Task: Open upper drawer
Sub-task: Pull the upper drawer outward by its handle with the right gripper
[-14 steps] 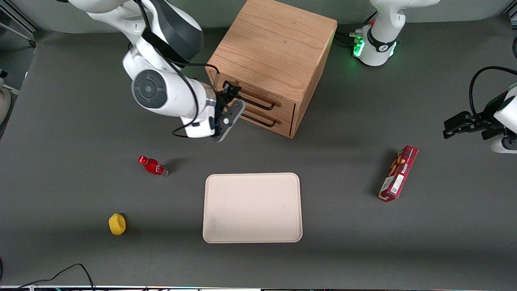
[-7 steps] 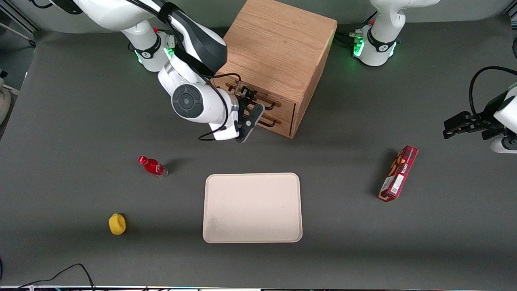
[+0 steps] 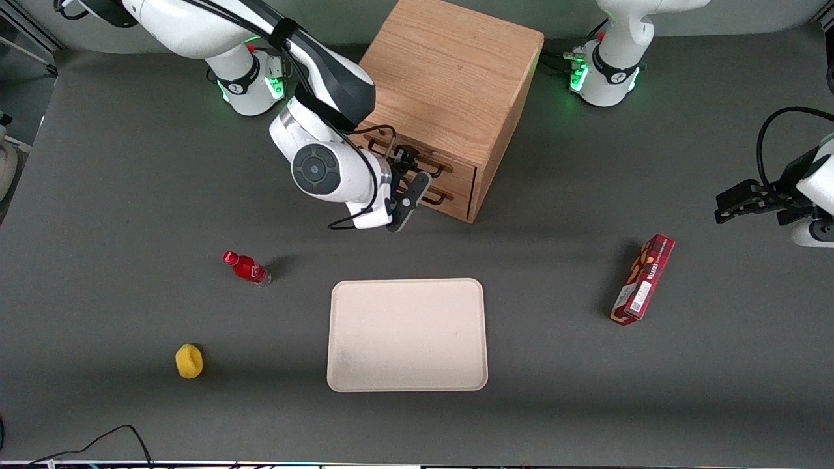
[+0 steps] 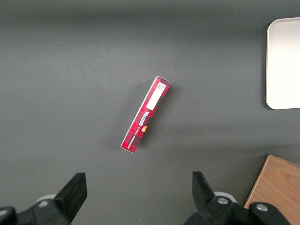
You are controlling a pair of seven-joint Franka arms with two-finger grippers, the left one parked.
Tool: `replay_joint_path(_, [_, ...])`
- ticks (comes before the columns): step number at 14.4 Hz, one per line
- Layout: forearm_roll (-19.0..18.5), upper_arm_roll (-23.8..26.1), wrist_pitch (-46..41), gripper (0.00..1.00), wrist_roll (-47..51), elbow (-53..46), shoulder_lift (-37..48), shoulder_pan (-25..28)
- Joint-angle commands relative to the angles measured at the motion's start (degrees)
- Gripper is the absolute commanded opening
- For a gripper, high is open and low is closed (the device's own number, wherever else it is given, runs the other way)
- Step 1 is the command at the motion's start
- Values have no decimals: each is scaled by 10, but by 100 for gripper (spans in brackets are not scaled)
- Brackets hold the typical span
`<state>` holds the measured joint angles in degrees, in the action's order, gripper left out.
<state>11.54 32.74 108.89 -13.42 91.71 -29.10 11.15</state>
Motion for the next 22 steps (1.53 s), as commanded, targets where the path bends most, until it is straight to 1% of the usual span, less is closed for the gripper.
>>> replay_joint_path(1, [-47, -7, 6, 100, -21, -53, -45, -10])
replay_joint_path(6, [-46, -50, -37, 100, -40, -150, -91, -11])
replay_joint_path(7, [-44, -64, -53, 100, -42, -172, -101, -10])
replay_joint_path(9, [-46, -71, -79, 100, -43, -213, -124, -11])
replay_joint_path(10, [-47, -72, -85, 100, -63, -228, -133, -11])
replay_joint_path(12, [-42, -100, -92, 100, -104, -246, -136, -11])
replay_joint_path(17, [-42, -126, -108, 100, -155, -307, -162, -14])
replay_joint_path(20, [-41, -151, -132, 100, -186, -371, -182, -14])
replay_joint_path(22, [-41, -157, -132, 100, -188, -396, -181, -17])
